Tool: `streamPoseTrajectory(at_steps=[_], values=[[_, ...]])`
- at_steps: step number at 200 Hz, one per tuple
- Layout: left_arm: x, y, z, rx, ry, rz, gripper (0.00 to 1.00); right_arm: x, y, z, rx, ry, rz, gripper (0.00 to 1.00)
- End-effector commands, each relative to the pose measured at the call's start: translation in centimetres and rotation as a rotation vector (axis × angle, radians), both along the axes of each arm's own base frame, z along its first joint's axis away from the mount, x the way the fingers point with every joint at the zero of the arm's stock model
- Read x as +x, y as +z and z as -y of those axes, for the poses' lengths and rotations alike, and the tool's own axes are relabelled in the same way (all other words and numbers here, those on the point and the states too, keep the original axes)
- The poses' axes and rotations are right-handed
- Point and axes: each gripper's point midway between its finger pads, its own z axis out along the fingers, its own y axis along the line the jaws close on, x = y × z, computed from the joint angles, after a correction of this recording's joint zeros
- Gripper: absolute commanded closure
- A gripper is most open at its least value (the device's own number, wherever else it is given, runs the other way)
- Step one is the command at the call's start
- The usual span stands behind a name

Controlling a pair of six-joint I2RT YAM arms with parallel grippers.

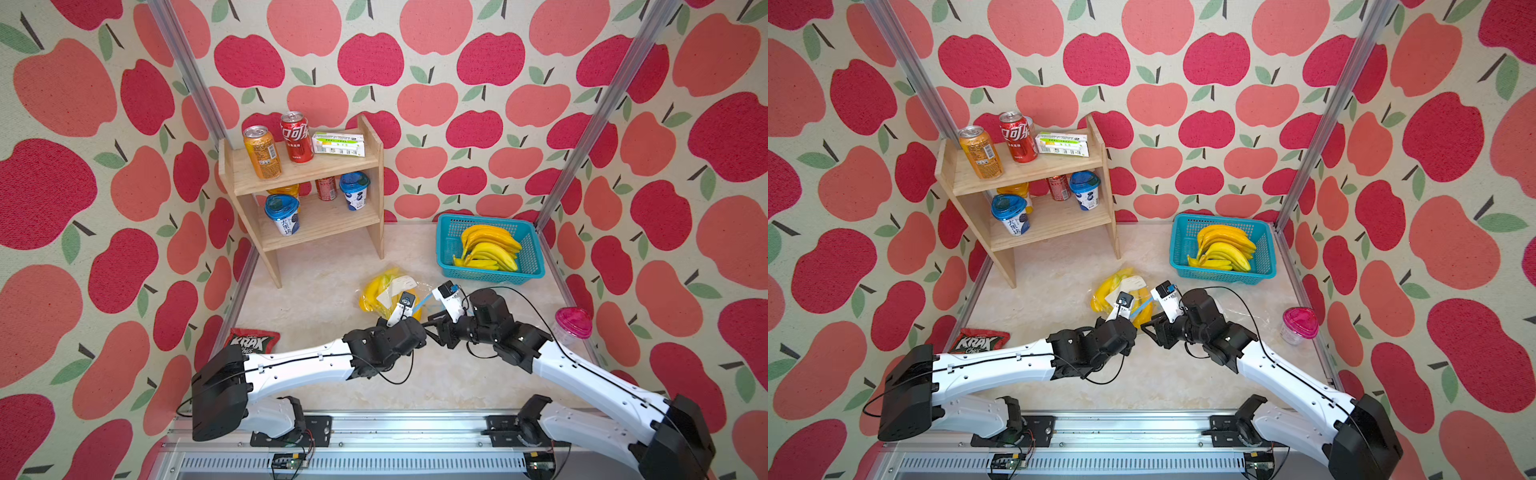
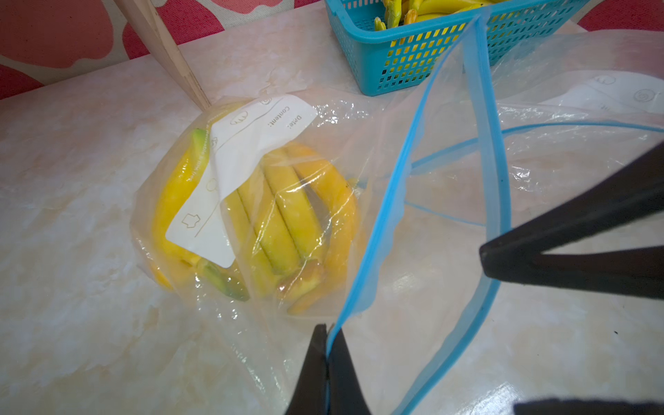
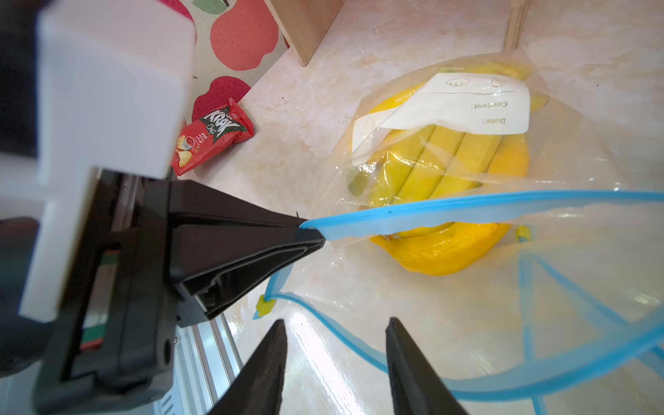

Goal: Open the zip-top bag and take out the banana
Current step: Pick up the banana from the zipper food storage bag.

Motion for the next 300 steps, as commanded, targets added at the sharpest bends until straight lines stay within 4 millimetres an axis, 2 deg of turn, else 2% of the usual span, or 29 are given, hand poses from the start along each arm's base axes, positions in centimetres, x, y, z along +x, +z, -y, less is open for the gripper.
streamPoseTrajectory(at_steps=[1, 47, 62, 95, 114, 138, 176, 216, 258, 277, 300], values=[[0.2, 0.8, -0.1, -0.049, 0.025, 0.019, 1.0, 1.2, -1.1, -0.5, -0.043, -0.034, -0.007, 0.54], [0.2, 1.0, 0.2, -0.093, 0.049, 0.03, 1.0, 1.9, -4.8, -1.1, -0.125, -0.071, -0.144, 0.55], [0.2, 1.0, 0.4, -0.112, 0.057, 0.037, 1.0, 2.1, -5.2, -1.0, -0.122, -0.111, -0.178, 0.42], [0.1, 0.8, 0.7, -0.14, 0.085, 0.048, 1.0, 2.8, -5.5, -0.9, -0.096, -0.21, -0.267, 0.34], [-0.2, 0.5, 1.1, -0.173, 0.093, 0.039, 1.0, 3.0, -5.9, -1.5, -0.085, -0.24, -0.337, 0.34], [-0.4, 0.1, 1.1, -0.193, 0.12, 0.039, 1.0, 3.2, -8.2, -1.4, -0.124, -0.307, -0.418, 0.35], [-0.5, -0.2, 0.6, -0.212, 0.151, 0.041, 1.0, 2.3, -11.7, 0.3, -0.195, -0.395, -0.509, 0.37], [-0.9, -0.7, 1.8, -0.239, 0.129, 0.043, 1.0, 2.9, -12.1, -0.2, -0.142, -0.436, -0.529, 0.36], [-1.1, -0.5, 2.2, -0.275, 0.123, 0.041, 1.0, 4.0, -12.9, -1.6, -0.128, -0.482, -0.598, 0.35], [-1.2, -0.4, 2.3, -0.292, 0.119, 0.043, 1.0, 4.7, -13.4, -1.4, -0.15, -0.533, -0.613, 0.34], [-1.4, -0.6, 2.4, -0.293, 0.11, 0.037, 1.0, 5.2, -13.0, -2.0, -0.114, -0.534, -0.612, 0.34]])
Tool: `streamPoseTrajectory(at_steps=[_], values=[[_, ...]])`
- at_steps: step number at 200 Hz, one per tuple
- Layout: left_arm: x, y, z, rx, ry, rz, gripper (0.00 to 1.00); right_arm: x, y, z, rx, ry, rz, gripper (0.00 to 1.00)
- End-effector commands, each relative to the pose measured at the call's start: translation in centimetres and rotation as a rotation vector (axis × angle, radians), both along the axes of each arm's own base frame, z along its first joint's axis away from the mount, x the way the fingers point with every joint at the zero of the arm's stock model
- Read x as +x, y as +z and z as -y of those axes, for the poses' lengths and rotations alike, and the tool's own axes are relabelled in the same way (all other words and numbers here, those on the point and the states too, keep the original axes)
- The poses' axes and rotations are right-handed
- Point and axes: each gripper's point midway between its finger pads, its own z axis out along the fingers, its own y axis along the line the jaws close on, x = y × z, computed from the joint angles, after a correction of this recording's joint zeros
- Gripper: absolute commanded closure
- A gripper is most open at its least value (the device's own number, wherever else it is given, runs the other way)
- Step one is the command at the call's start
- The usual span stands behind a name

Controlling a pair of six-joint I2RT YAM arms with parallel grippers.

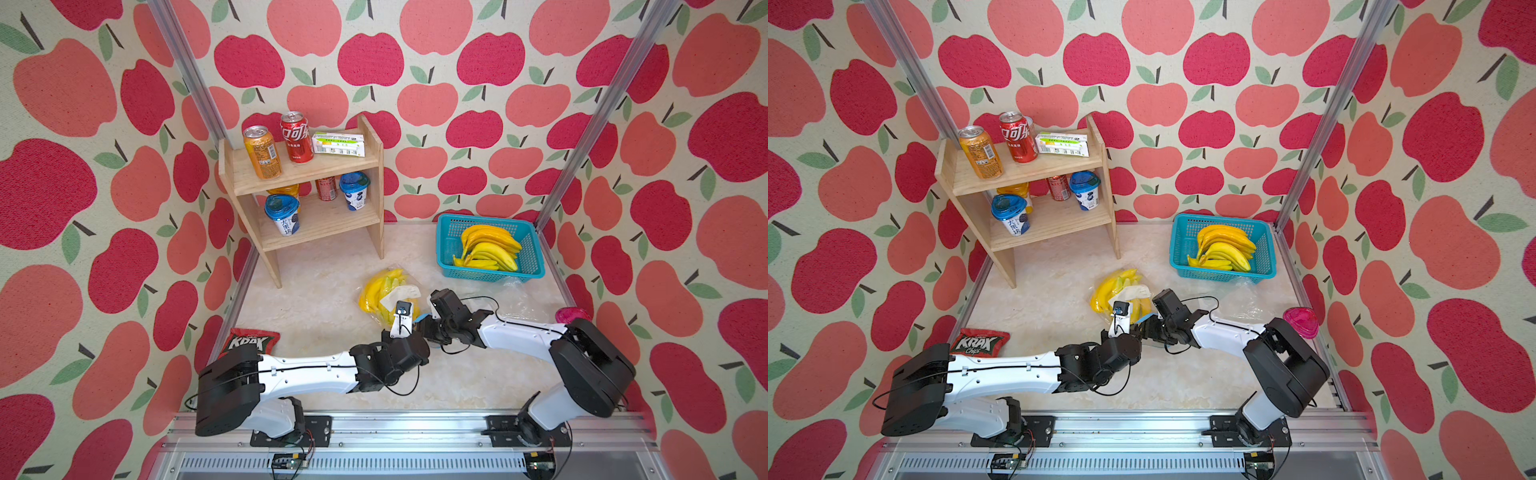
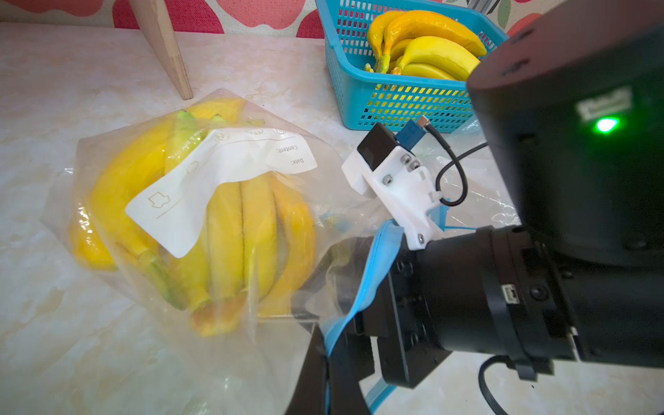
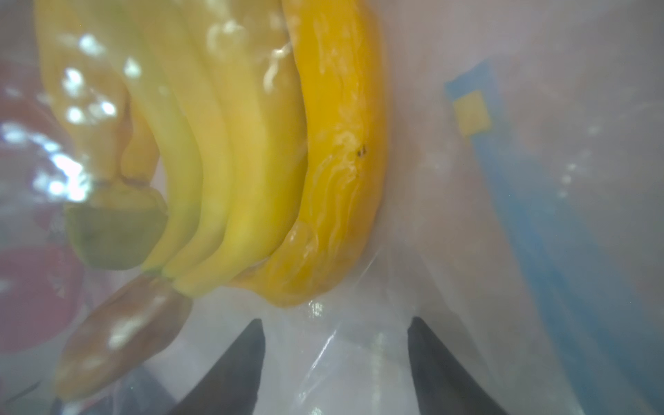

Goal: Open the zip-top bag and take out the banana
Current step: Pick up the banana from the zipper food storage bag.

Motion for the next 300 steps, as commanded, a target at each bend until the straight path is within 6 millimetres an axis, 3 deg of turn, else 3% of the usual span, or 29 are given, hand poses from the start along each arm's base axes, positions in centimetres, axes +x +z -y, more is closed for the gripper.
streamPoseTrajectory(at_steps=[1, 40, 101, 148, 186, 212, 256, 300], values=[[-0.1, 0.3, 0.2, -0.036, 0.01, 0.011, 1.0, 1.0, 0.8, -0.8, 0.035, -0.052, 0.008, 0.34], [-0.2, 0.1, 0.4, -0.05, 0.0, 0.005, 1.0, 1.3, 0.9, -0.9, 0.038, -0.078, 0.0, 0.33], [-0.4, 0.3, 0.9, -0.055, -0.024, 0.015, 1.0, 2.0, -1.8, -0.2, -0.127, -0.105, -0.093, 0.38], [-0.4, 0.3, 0.3, -0.053, -0.009, 0.022, 1.0, 1.4, -2.5, 0.1, -0.143, -0.086, -0.129, 0.59], [-0.2, 0.0, -0.4, -0.025, 0.02, 0.028, 1.0, 1.2, -1.4, -0.8, -0.107, -0.036, -0.123, 0.69], [0.2, -0.4, -1.6, 0.024, 0.065, 0.04, 1.0, 0.9, 0.6, -0.9, -0.087, 0.014, -0.103, 0.77], [0.3, -1.4, -2.1, 0.047, 0.092, 0.032, 1.0, 0.0, 1.9, 0.2, -0.116, 0.054, -0.091, 0.78], [0.7, -2.0, -1.7, 0.078, 0.107, 0.038, 1.0, -1.3, 3.1, -0.4, -0.101, 0.128, -0.133, 0.78]])
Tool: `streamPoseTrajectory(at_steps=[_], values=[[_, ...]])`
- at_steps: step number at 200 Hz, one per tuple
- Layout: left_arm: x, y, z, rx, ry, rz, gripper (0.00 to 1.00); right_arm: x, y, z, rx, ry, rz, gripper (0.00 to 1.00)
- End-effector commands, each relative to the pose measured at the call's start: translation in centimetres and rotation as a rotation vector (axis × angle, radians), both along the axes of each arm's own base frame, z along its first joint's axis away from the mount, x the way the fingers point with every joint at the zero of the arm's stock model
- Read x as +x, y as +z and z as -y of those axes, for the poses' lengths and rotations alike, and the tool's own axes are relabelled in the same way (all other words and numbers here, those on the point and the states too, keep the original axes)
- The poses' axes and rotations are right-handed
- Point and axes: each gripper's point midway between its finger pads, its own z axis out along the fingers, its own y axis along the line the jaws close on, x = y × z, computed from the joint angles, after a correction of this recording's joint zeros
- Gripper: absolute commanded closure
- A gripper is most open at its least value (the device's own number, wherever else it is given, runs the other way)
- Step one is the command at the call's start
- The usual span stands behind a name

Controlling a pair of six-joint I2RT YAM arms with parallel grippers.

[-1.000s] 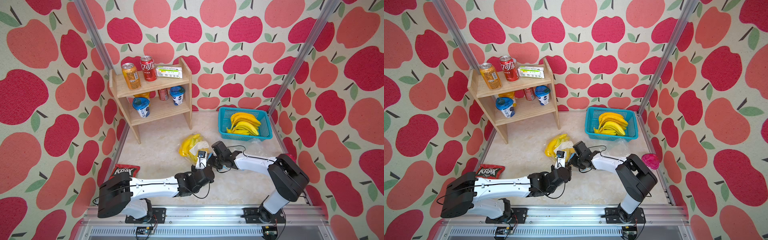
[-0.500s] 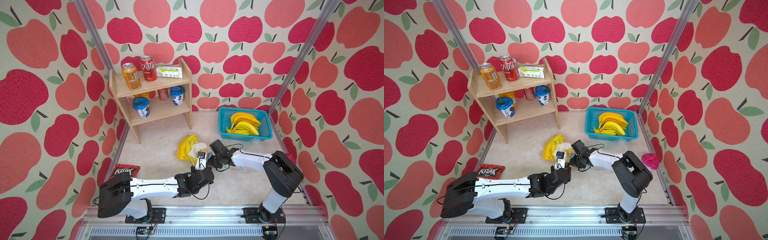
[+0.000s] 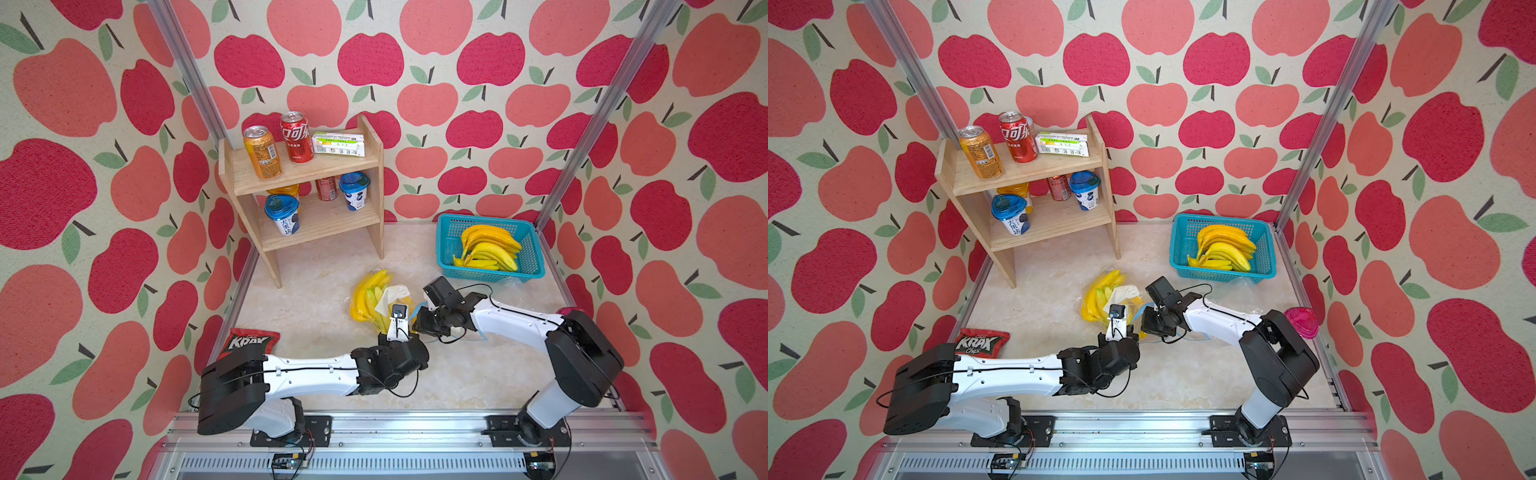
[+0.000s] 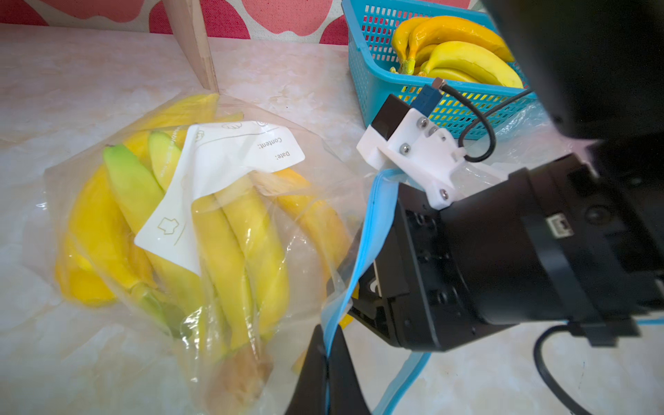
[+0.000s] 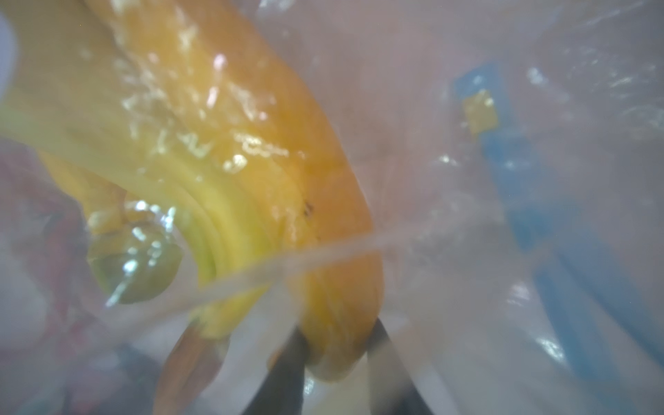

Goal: Open the zip-top bag and take out the banana
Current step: Pick up the banana from the zipper food storage bag.

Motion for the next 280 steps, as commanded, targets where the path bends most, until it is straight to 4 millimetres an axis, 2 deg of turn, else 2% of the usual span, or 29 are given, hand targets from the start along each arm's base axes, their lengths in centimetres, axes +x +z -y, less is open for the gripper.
streamPoseTrajectory(at_steps=[1, 21, 45, 59, 80, 103, 132, 150, 198, 227, 251, 280], values=[[0.4, -0.5, -0.4, 0.048, 0.033, 0.018, 1.0, -1.2, 1.7, -0.2, 0.004, 0.086, -0.032, 0.78], [0.7, -0.7, 0.6, 0.077, 0.012, 0.038, 1.0, -1.7, 2.6, 0.3, 0.004, 0.121, -0.046, 0.78], [0.6, -1.7, 1.4, 0.081, -0.008, 0.025, 1.0, -0.2, 4.6, 2.2, 0.003, 0.102, -0.02, 0.78], [0.5, -1.9, 1.3, 0.077, -0.007, 0.022, 1.0, 0.4, 5.6, 2.9, 0.02, 0.092, -0.016, 0.78], [0.6, -1.5, 1.0, 0.087, -0.003, 0.029, 1.0, -0.4, 5.9, 2.9, 0.045, 0.132, -0.054, 0.78], [0.6, -1.5, 0.5, 0.1, 0.013, 0.032, 1.0, -2.3, 5.4, 2.9, 0.064, 0.194, -0.122, 0.78], [1.0, -1.1, -0.1, 0.116, 0.041, 0.041, 1.0, -6.1, 5.5, 3.6, 0.054, 0.303, -0.203, 0.78], [1.4, -0.7, 0.2, 0.115, 0.041, 0.047, 1.0, -8.3, 5.8, 4.2, 0.048, 0.347, -0.244, 0.78], [1.6, -0.5, 0.0, 0.127, 0.055, 0.052, 1.0, -11.4, 8.0, 7.0, 0.028, 0.341, -0.255, 0.78], [1.9, -0.1, -0.7, 0.126, 0.075, 0.054, 1.0, -13.6, 7.6, 9.7, -0.044, 0.316, -0.291, 0.78], [2.0, 0.2, -0.8, 0.126, 0.078, 0.061, 1.0, -14.4, 8.0, 12.1, -0.123, 0.276, -0.282, 0.78], [2.0, 0.3, -1.5, 0.131, 0.097, 0.06, 1.0, -16.1, 9.4, 12.1, -0.035, 0.267, -0.291, 0.78]])
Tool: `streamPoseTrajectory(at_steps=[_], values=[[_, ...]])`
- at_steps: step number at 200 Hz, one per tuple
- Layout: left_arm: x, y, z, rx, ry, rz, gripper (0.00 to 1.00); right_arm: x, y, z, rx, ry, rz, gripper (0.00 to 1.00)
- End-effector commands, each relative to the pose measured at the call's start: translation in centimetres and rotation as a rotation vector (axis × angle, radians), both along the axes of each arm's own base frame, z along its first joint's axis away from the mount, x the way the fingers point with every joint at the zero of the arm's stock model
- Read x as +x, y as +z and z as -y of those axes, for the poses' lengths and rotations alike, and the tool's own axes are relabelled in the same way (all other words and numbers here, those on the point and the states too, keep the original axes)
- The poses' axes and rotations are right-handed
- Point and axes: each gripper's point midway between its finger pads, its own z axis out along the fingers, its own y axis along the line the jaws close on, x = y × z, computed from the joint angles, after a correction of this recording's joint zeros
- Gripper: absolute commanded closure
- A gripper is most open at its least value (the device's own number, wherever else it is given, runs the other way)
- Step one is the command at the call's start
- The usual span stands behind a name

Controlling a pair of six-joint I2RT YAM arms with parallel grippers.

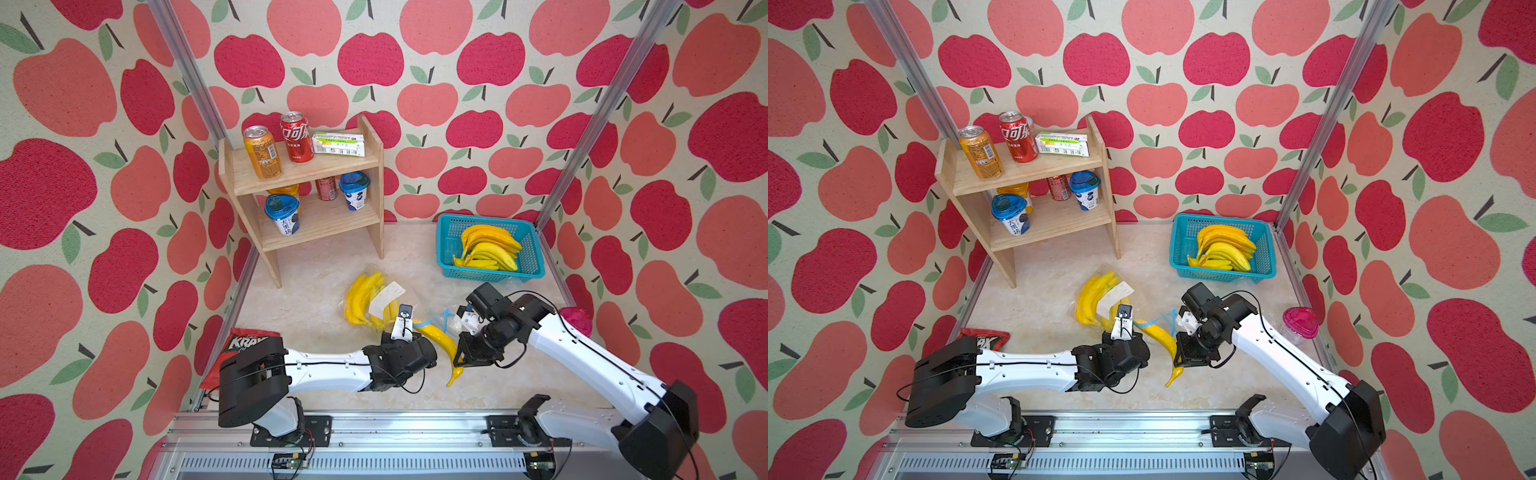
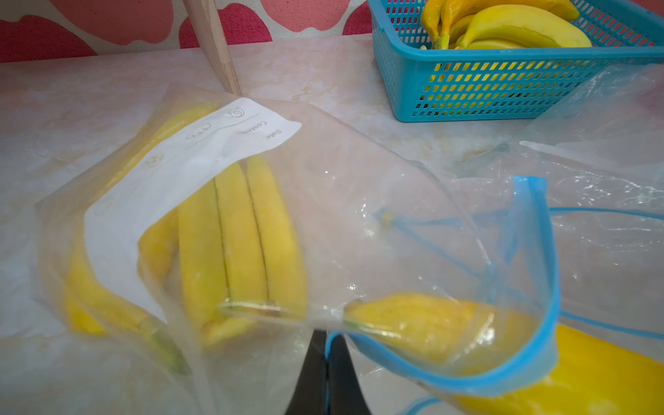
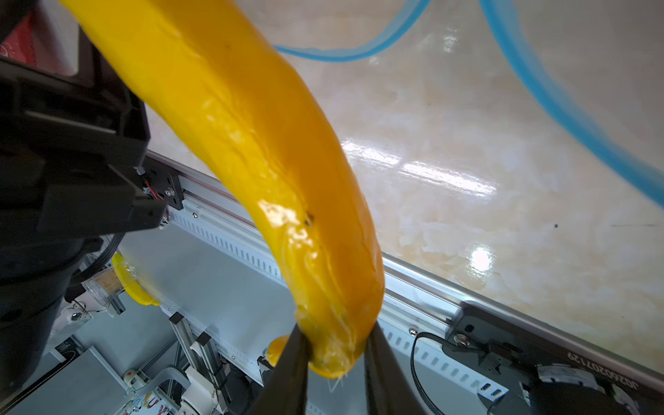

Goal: Open the zip-top bag and take out the banana
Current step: Pick up the banana from the zipper food storage bag.

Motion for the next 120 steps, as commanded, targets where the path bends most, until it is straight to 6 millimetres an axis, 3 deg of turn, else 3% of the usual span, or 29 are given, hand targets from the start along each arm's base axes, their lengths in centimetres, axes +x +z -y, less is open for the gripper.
streamPoseTrajectory(at_steps=[1, 41, 72, 94, 120], values=[[0.6, 1.4, -1.1, -0.004, 0.049, 0.028, 1.0, -3.3, 0.7, 1.3, 0.012, 0.007, -0.089, 0.78], [0.9, 1.7, -0.9, -0.01, 0.029, 0.036, 1.0, -5.4, 1.7, 2.0, 0.069, 0.013, -0.109, 0.79], [0.9, 1.7, -1.1, -0.01, 0.038, 0.032, 1.0, -5.5, 4.7, 1.5, 0.167, 0.027, -0.043, 0.79], [0.9, 1.7, -1.6, -0.006, 0.051, 0.029, 1.0, -4.2, 6.1, 2.5, 0.142, -0.014, 0.054, 0.79], [0.7, 1.5, -2.3, -0.004, 0.063, 0.026, 1.0, -0.3, 6.7, 4.6, 0.068, -0.15, 0.241, 0.8]])
